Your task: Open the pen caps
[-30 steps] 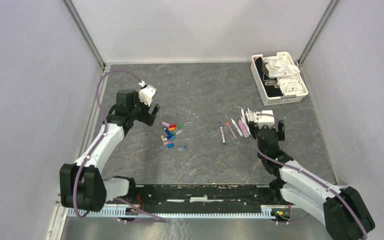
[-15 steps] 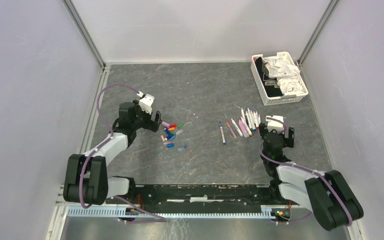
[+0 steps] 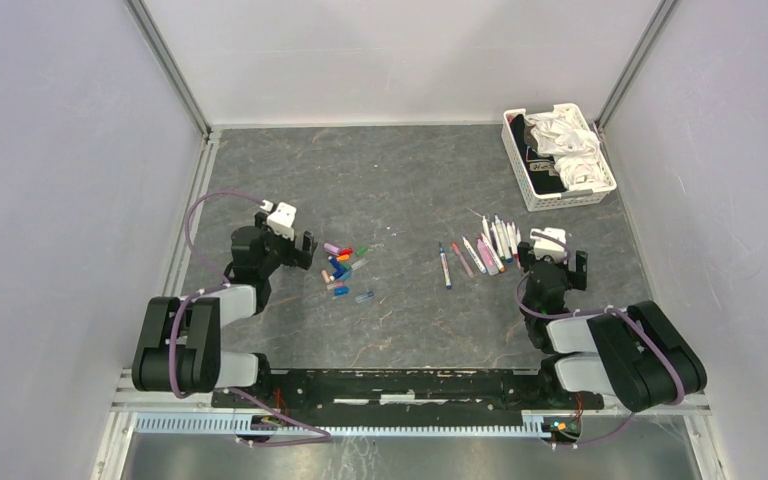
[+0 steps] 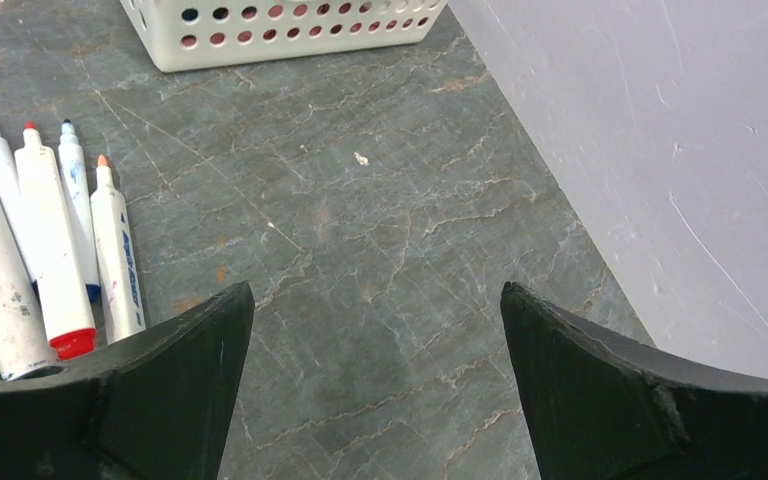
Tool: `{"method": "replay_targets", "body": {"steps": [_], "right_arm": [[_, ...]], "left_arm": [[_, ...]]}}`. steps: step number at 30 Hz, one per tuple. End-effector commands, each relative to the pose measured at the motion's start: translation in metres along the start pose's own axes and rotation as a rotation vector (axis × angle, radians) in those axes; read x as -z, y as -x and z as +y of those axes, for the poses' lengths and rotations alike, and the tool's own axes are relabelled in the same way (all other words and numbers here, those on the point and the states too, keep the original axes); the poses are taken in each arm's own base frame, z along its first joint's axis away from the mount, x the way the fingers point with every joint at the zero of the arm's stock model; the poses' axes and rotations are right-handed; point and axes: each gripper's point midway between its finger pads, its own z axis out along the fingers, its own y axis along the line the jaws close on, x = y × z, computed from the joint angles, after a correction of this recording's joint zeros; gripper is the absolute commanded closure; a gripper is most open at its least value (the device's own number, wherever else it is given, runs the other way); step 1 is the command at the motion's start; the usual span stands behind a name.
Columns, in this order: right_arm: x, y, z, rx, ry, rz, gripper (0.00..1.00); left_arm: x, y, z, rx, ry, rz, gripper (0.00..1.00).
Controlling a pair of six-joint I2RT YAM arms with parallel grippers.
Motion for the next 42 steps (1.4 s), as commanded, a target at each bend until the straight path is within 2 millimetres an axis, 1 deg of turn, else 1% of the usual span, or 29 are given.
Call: {"method": "replay_targets", "body": {"steps": [1, 2, 3, 5, 8, 9, 10, 12, 13, 14, 15, 16, 17, 18, 19, 20, 21, 22, 24, 25, 42], "right_arm": [[-0.004, 0.021, -0.008, -0.07, -0.039, -0.089, 0.02], [-0.002, 0.019, -0.011, -0.084, -0.046, -0.096, 0.02], [-0.002, 0.021, -0.013, -0.097, -0.045, -0.115, 0.02], [-0.007, 0.018, -0.005, -0.094, -0.002, -0.094, 0.02], [-0.009, 0.016, -0.006, -0.123, 0.028, -0.1, 0.02], [-0.009, 0.02, -0.008, -0.136, 0.024, -0.117, 0.02], [-0.003, 0.014, -0.011, -0.132, 0.028, -0.116, 0.02], [0.004, 0.014, -0.017, -0.158, 0.024, -0.146, 0.02], [0.009, 0.014, -0.017, -0.158, 0.037, -0.166, 0.02], [0.011, 0.018, -0.016, -0.159, 0.053, -0.188, 0.02], [0.012, 0.019, -0.013, -0.148, 0.075, -0.196, 0.02], [0.013, 0.021, -0.007, -0.129, 0.116, -0.209, 0.02], [0.016, 0.02, -0.004, -0.121, 0.139, -0.222, 0.02], [0.019, 0.023, -0.008, -0.133, 0.136, -0.252, 0.02], [0.024, 0.032, -0.015, -0.14, 0.122, -0.302, 0.02], [0.023, 0.03, -0.012, -0.136, 0.128, -0.291, 0.02], [0.019, 0.021, -0.006, -0.124, 0.14, -0.24, 0.02], [0.012, 0.019, -0.001, -0.117, 0.146, -0.21, 0.02], [0.006, 0.019, -0.002, -0.141, 0.147, -0.207, 0.02], [0.004, 0.015, -0.001, -0.148, 0.158, -0.188, 0.02], [0.004, 0.015, -0.002, -0.15, 0.16, -0.19, 0.02]], "left_arm": [[-0.005, 0.037, 0.019, 0.043, 0.082, -0.177, 0.0], [-0.006, 0.041, 0.022, 0.053, 0.093, -0.197, 0.0], [-0.008, 0.043, 0.022, 0.066, 0.095, -0.211, 0.0], [-0.01, 0.038, 0.026, 0.08, 0.116, -0.201, 0.0], [-0.004, 0.035, 0.025, 0.075, 0.129, -0.244, 0.0], [-0.001, 0.036, 0.026, 0.075, 0.142, -0.264, 0.0], [0.002, 0.036, 0.027, 0.075, 0.156, -0.268, 0.0], [0.009, 0.031, 0.03, 0.081, 0.193, -0.283, 0.0], [0.013, 0.034, 0.03, 0.061, 0.201, -0.327, 0.0], [0.015, 0.027, 0.028, 0.081, 0.211, -0.336, 0.0], [0.019, 0.032, 0.028, 0.073, 0.217, -0.366, 0.0], [0.017, 0.025, 0.028, 0.074, 0.213, -0.321, 0.0], [0.012, 0.022, 0.031, 0.084, 0.217, -0.286, 0.0], [0.008, 0.025, 0.036, 0.103, 0.236, -0.29, 0.0], [0.003, 0.028, 0.04, 0.114, 0.242, -0.292, 0.0], [0.001, 0.024, 0.039, 0.12, 0.236, -0.267, 0.0], [0.0, 0.023, 0.039, 0.117, 0.234, -0.258, 0.0], [0.0, 0.024, 0.038, 0.119, 0.229, -0.261, 0.0], [0.002, 0.024, 0.045, 0.13, 0.239, -0.268, 0.0], [0.002, 0.024, 0.045, 0.13, 0.238, -0.267, 0.0], [0.001, 0.024, 0.045, 0.131, 0.23, -0.265, 0.0]]}}
